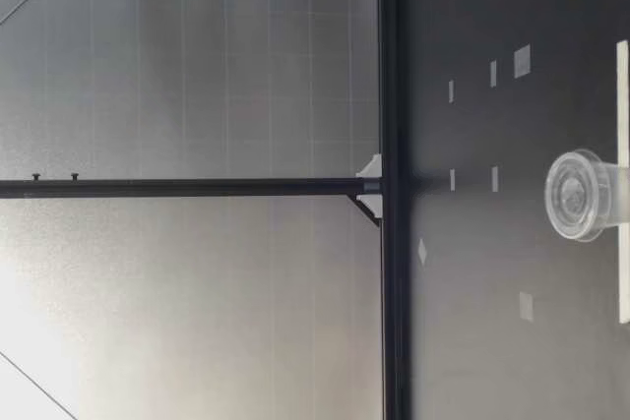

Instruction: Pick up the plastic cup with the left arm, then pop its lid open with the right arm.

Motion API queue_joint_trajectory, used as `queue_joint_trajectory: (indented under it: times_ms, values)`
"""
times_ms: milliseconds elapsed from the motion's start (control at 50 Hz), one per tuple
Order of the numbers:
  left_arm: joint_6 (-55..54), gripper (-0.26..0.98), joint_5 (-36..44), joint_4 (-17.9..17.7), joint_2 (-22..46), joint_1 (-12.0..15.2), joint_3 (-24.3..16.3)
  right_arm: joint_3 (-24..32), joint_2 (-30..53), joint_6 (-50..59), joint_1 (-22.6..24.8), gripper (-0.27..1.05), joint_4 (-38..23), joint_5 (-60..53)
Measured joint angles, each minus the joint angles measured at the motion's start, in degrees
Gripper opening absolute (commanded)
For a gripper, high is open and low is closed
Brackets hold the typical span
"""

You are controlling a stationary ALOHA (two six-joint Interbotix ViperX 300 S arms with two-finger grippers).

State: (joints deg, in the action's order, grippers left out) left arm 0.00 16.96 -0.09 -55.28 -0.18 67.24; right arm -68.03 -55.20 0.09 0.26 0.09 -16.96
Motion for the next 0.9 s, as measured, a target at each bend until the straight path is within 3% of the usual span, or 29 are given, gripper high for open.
queue_joint_trajectory:
  times_ms: [40, 120, 380, 520, 660, 900]
  values:
    - [0.26, -0.09, 0.26, -0.09, 0.09, 0.0, 0.7, 0.0, 0.0, 0.18, 0.09, -0.07, 0.0, 0.0]
    - [0.62, -0.15, 0.09, -0.09, 0.7, 0.0, 3.78, -0.18, 0.09, 0.26, 0.09, -0.17, 0.0, 0.0]
    - [1.05, -0.14, 4.13, -1.67, 5.63, -0.18, 7.47, -1.93, 4.39, 1.05, -0.53, -0.17, 1.93, 0.26]
    - [1.14, -0.14, 6.5, -1.85, 10.37, 0.44, 7.03, 0.35, 9.76, 1.32, -3.08, -0.17, 3.87, 6.06]
    - [0.97, -0.09, 6.86, -2.29, 16.08, 1.85, 5.01, 6.77, 15.38, 1.14, -3.87, -0.17, 4.04, 16.08]
    - [1.58, 0.14, 7.56, -2.37, 26.37, 2.02, 1.67, 15.73, 25.66, 1.05, -3.96, -0.17, 4.13, 21.88]
